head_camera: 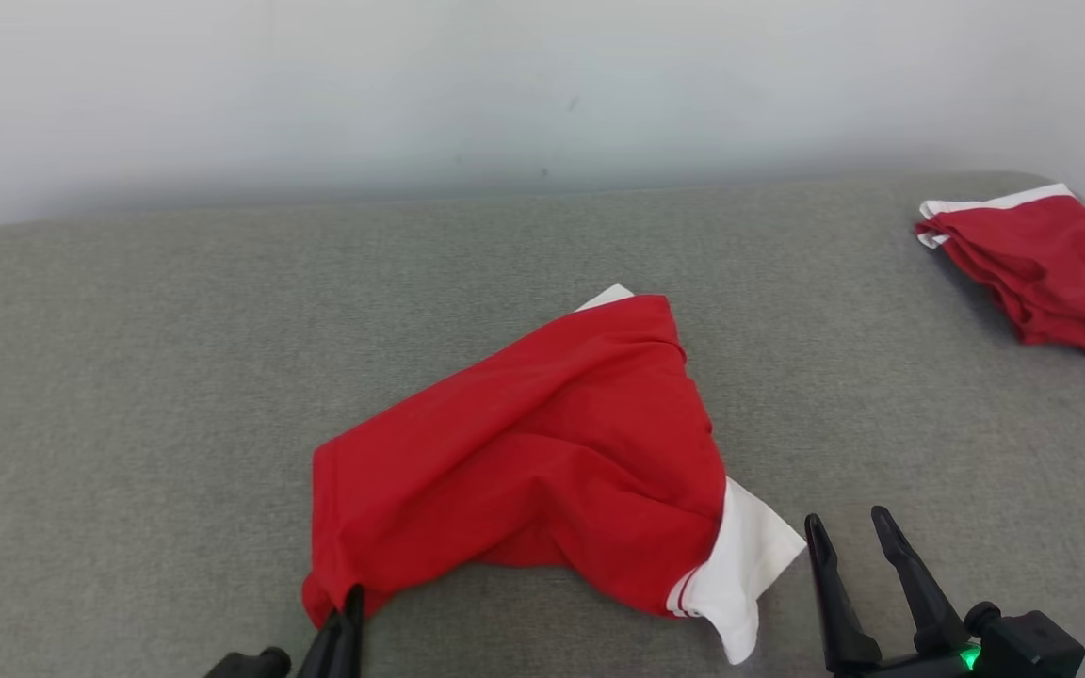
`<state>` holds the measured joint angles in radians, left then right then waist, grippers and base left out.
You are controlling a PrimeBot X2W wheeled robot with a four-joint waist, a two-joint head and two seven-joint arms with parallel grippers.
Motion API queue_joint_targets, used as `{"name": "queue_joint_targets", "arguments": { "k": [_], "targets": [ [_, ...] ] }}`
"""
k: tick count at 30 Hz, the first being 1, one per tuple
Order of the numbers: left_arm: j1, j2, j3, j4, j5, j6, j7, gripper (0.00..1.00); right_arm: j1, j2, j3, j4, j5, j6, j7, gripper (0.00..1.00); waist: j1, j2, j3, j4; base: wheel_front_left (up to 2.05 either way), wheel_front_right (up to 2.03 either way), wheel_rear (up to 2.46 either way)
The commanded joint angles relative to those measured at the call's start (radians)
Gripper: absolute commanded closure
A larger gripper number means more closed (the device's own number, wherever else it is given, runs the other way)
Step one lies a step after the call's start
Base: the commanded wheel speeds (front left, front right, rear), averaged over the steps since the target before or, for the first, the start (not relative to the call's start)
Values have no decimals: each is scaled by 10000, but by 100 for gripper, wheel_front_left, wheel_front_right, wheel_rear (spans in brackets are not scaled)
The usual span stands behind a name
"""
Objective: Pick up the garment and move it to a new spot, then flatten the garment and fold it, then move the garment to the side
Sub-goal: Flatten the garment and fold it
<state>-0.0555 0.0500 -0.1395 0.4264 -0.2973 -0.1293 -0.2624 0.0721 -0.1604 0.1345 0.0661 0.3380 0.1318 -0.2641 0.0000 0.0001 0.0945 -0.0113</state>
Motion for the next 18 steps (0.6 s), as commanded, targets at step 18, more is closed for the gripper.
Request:
{"name": "queue_joint_targets", "arguments": {
  "k": [18],
  "targets": [
    [2136,1723,-1065,-2579,-410,-4,-17,100,170,140,-408,344,100,-27,-12,0,0,-1,-193,1086,0,0,0]
  ]
}}
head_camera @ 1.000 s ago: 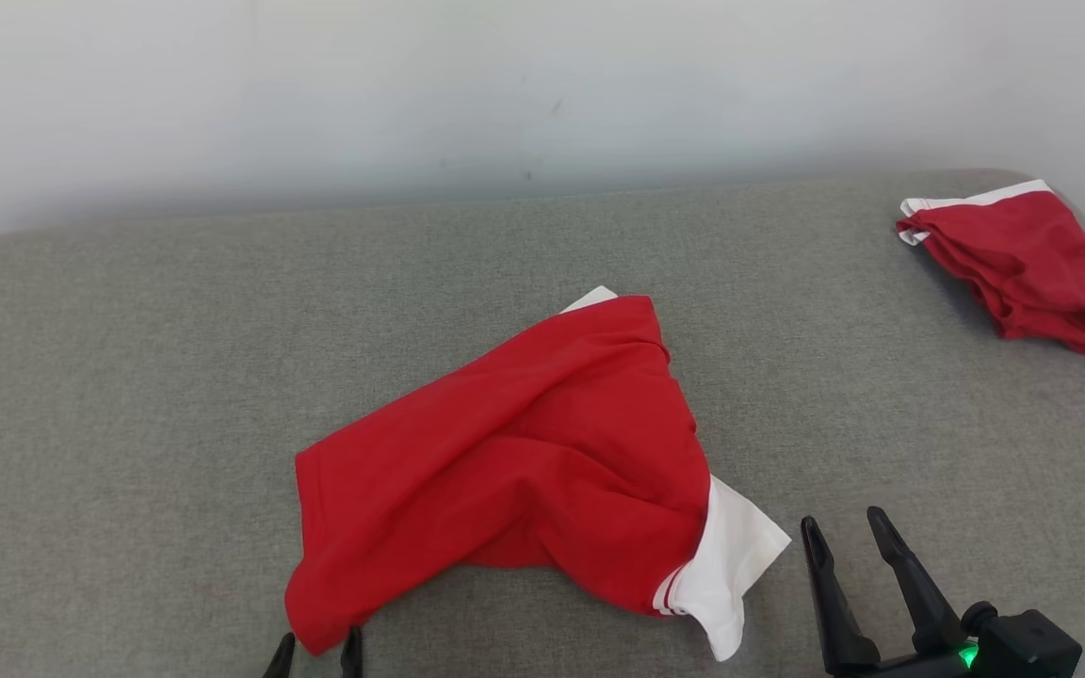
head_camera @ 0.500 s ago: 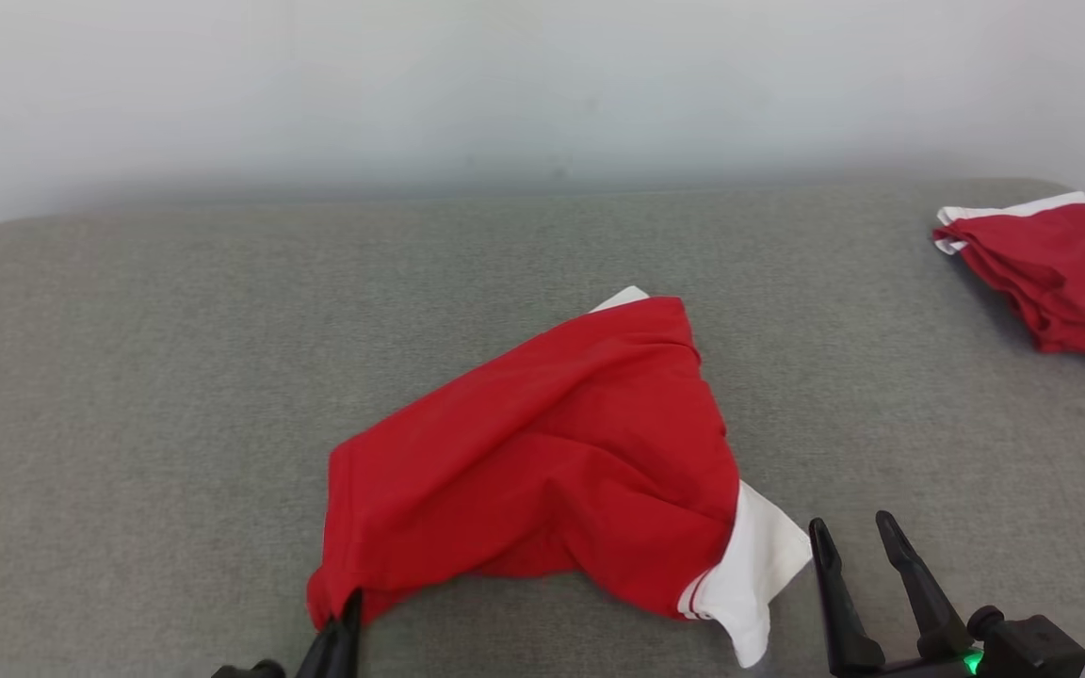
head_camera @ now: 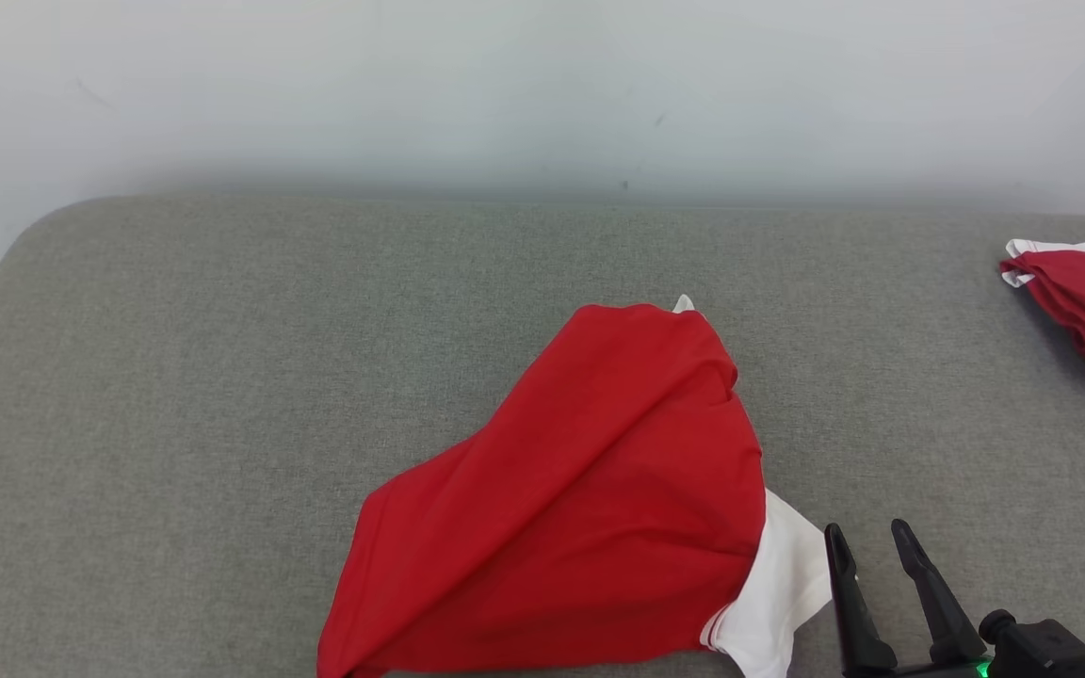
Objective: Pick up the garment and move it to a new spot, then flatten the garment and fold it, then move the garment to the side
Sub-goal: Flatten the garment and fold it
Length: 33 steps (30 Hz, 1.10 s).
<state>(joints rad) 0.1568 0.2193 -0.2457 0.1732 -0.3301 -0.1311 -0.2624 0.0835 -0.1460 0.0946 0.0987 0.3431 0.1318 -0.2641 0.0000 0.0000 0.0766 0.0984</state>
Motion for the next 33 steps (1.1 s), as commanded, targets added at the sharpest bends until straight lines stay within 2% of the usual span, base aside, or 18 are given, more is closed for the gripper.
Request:
{"name": "queue_joint_targets", "arguments": {
  "k": [1,6,10,15,21,26,27,28,29,33],
  "targets": [
    [-78,52,-80,-87,-68,14,-17,100,68,-12,-22,40,50,-27,-10,0,0,0,-29,-26,0,0,0],
    [-743,184,-431,-36,-156,13,-17,100,15,-53,-6,124,22,-27,-12,0,0,0,-57,-186,0,0,0],
    [-1829,496,-742,381,-203,13,-18,100,-224,-97,41,186,-4,-27,-12,0,0,0,75,-499,0,0,0],
    [-3764,968,-1190,1554,-527,14,-17,100,-549,-73,141,395,-20,-27,-12,0,0,0,421,-1161,0,0,0],
    [-5129,1484,-1319,2903,-916,14,-18,100,-850,53,103,629,9,-27,-12,0,0,0,857,-1892,0,0,0],
    [-5740,1565,-1247,3570,-1075,14,-17,100,-847,170,-60,695,-16,-27,-12,0,0,0,1024,-2024,0,0,0],
    [-5807,1558,-1258,3677,-1103,14,-17,87,-833,179,-83,716,-25,-27,-12,0,0,0,1027,-2002,0,0,0],
    [-5867,1547,-1253,3759,-1106,14,-18,31,-819,185,-95,735,-36,-27,-12,0,0,0,1023,-1970,0,0,0],
    [-5903,1510,-1183,3822,-1104,14,-17,0,-822,196,-83,744,-48,-27,-12,0,0,0,1010,-1922,0,0,0],
    [-5589,1247,-1009,3700,-922,14,-17,0,-832,196,-139,736,-72,-27,-10,0,0,0,909,-1645,0,0,0]
  ]
}}
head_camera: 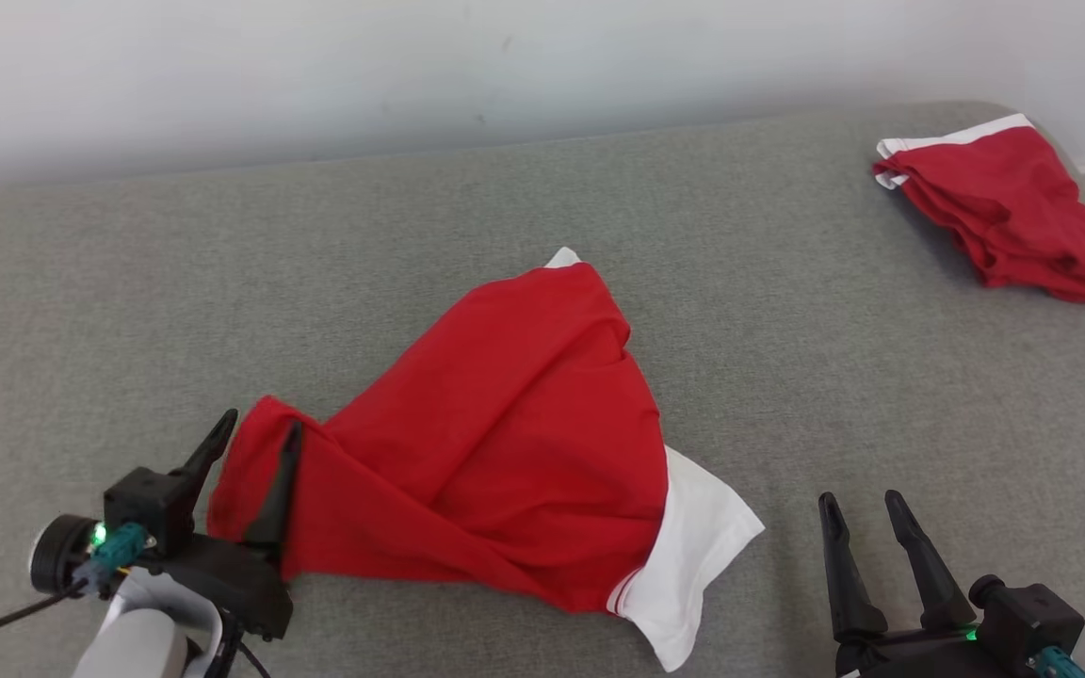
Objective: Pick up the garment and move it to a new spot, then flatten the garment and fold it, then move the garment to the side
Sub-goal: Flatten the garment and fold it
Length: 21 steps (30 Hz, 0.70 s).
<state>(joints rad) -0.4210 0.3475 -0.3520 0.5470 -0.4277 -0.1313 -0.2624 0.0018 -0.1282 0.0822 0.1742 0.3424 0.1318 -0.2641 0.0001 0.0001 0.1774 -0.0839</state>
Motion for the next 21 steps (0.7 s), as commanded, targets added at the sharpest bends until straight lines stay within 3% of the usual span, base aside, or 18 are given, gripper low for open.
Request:
{"name": "queue_joint_targets", "arguments": {
  "k": [1,13,21],
  "targets": [
    [251,-47,171,-128,59,17,-18,0,-18,7,-26,-40,-68,-27,-12,0,-1,-1,-123,262,0,0,0],
    [1911,-393,666,-1008,340,17,-17,0,100,-242,36,468,-112,-27,-12,0,-1,-1,-313,911,0,0,0],
    [1576,-374,451,-637,86,17,-17,0,-438,-709,656,1554,-77,-27,-10,0,-1,-1,-282,860,0,0,0]
  ]
}}
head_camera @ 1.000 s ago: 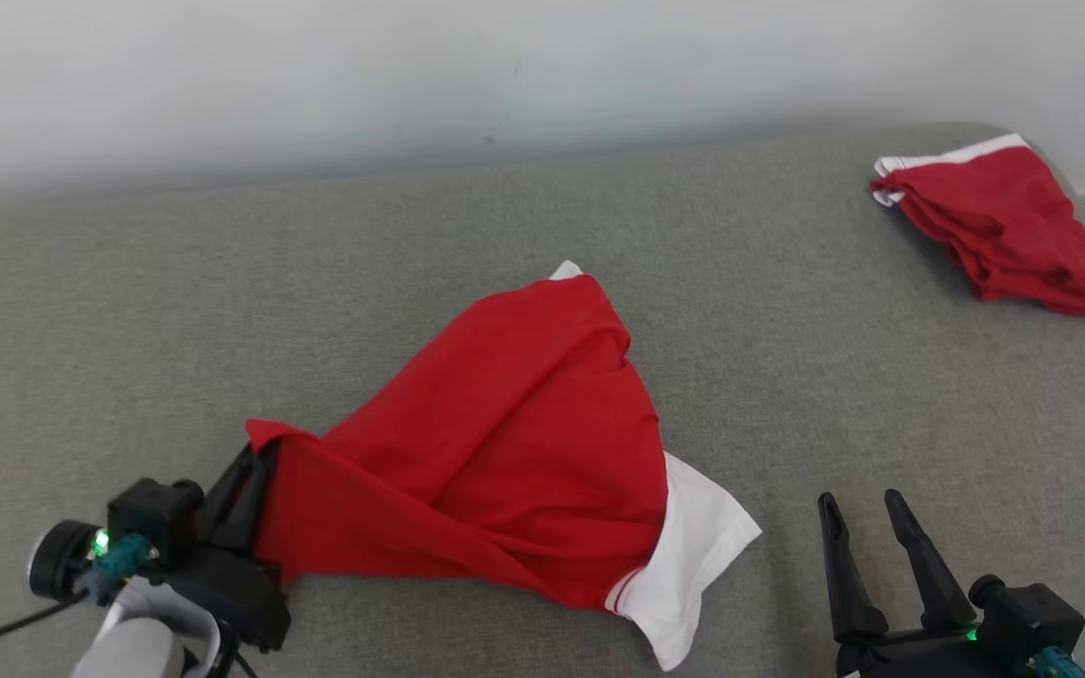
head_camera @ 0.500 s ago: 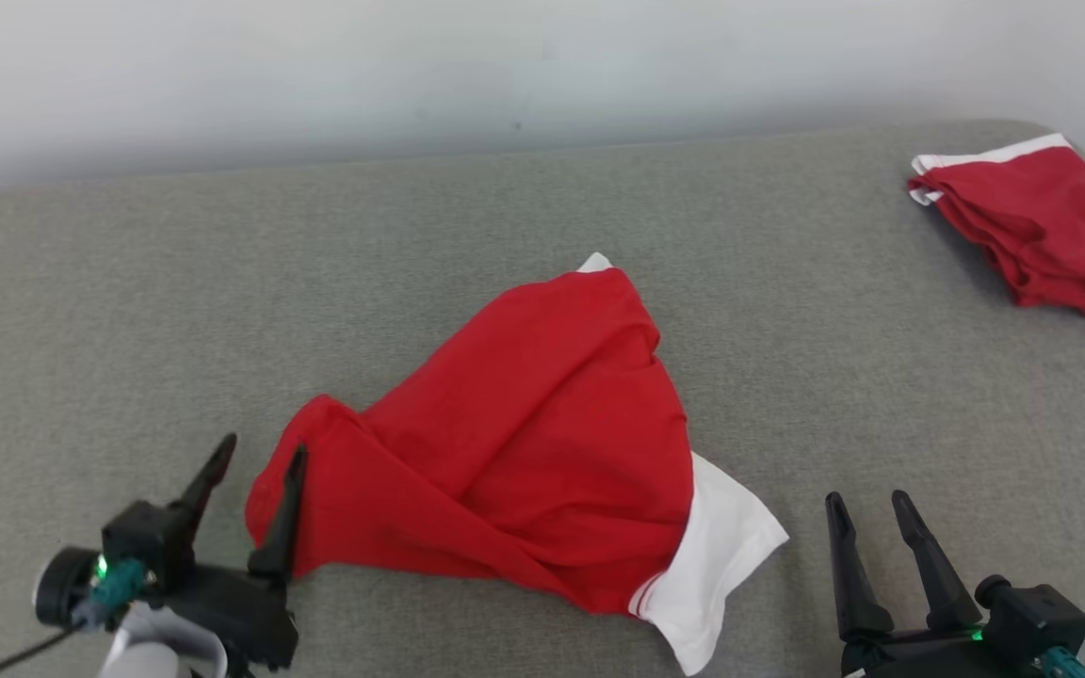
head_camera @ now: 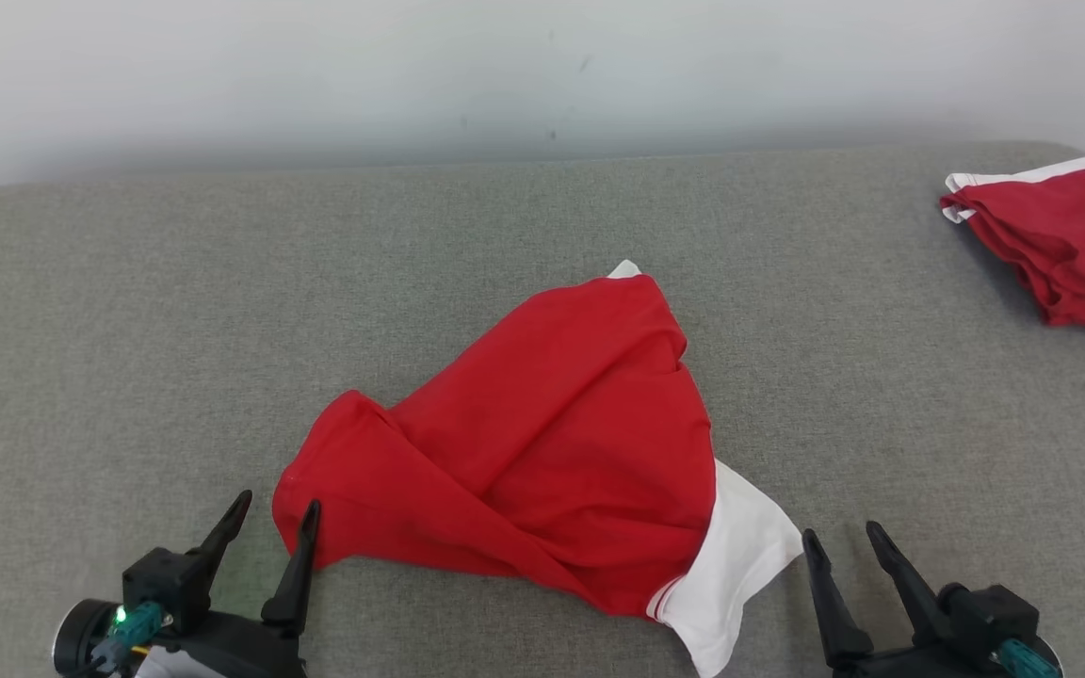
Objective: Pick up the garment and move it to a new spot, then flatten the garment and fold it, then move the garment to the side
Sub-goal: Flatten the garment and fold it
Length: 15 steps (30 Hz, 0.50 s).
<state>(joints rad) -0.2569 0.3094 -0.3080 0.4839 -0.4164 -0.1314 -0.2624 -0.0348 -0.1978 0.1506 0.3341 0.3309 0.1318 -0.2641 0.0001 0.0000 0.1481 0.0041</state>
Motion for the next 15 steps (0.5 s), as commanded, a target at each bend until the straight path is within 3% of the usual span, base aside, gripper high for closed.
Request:
{"name": "queue_joint_targets", "arguments": {
  "k": [1,15],
  "targets": [
    [-162,30,-47,78,-71,19,-18,0,-160,-78,89,81,14,-27,-12,0,-1,0,36,-48,0,0,0],
    [-1548,261,-1354,1677,-1160,19,-17,0,-1690,-212,1576,2328,185,-27,-10,0,-1,0,334,-171,0,0,0]
  ]
}}
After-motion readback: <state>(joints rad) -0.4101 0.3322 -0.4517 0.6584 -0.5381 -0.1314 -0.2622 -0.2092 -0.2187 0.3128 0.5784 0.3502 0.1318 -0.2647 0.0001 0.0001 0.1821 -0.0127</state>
